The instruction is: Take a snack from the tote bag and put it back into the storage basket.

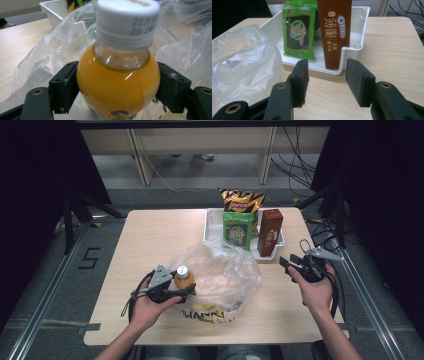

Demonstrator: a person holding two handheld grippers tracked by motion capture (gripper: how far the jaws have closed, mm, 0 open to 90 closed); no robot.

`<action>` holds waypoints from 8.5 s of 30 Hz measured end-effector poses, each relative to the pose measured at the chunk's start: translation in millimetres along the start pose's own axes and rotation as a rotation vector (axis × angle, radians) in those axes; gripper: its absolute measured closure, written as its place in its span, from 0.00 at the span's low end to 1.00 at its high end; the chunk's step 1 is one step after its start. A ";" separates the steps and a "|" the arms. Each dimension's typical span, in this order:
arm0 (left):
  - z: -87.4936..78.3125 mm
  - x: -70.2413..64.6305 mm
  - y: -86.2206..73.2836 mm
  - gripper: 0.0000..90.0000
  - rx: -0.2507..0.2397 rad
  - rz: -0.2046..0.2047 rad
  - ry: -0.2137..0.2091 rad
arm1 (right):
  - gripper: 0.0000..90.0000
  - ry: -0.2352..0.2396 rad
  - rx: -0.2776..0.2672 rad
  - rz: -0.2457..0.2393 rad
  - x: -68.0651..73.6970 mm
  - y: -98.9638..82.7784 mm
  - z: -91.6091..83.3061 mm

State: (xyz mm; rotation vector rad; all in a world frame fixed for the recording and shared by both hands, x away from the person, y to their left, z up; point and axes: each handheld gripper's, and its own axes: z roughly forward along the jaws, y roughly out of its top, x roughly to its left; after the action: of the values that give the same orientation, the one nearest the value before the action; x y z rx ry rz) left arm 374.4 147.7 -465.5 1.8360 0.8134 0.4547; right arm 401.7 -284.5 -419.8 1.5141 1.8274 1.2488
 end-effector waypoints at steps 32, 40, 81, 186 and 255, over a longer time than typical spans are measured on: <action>-6.6 -10.4 13.6 0.34 -0.040 0.021 -0.048 | 0.59 0.000 0.011 -0.029 -6.6 -1.2 1.1; -4.9 -11.1 28.8 0.35 -0.056 0.038 -0.085 | 0.59 0.005 0.004 -0.026 -6.3 -1.6 1.6; 13.5 16.4 89.5 0.35 -0.132 0.041 -0.163 | 0.59 -0.013 0.017 0.025 -5.0 -13.4 -6.3; 93.0 57.9 167.1 0.35 -0.175 0.072 -0.137 | 0.58 -0.044 0.041 -0.081 -14.7 -21.2 -7.2; 148.6 80.0 155.4 0.35 -0.122 0.089 -0.129 | 0.57 -0.043 0.032 -0.041 -14.7 -24.4 -1.9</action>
State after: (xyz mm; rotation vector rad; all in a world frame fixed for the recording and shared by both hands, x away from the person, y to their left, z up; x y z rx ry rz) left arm 575.2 69.5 -387.0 1.7735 0.6052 0.4286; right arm 391.7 -298.5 -442.6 1.5013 1.8494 1.1654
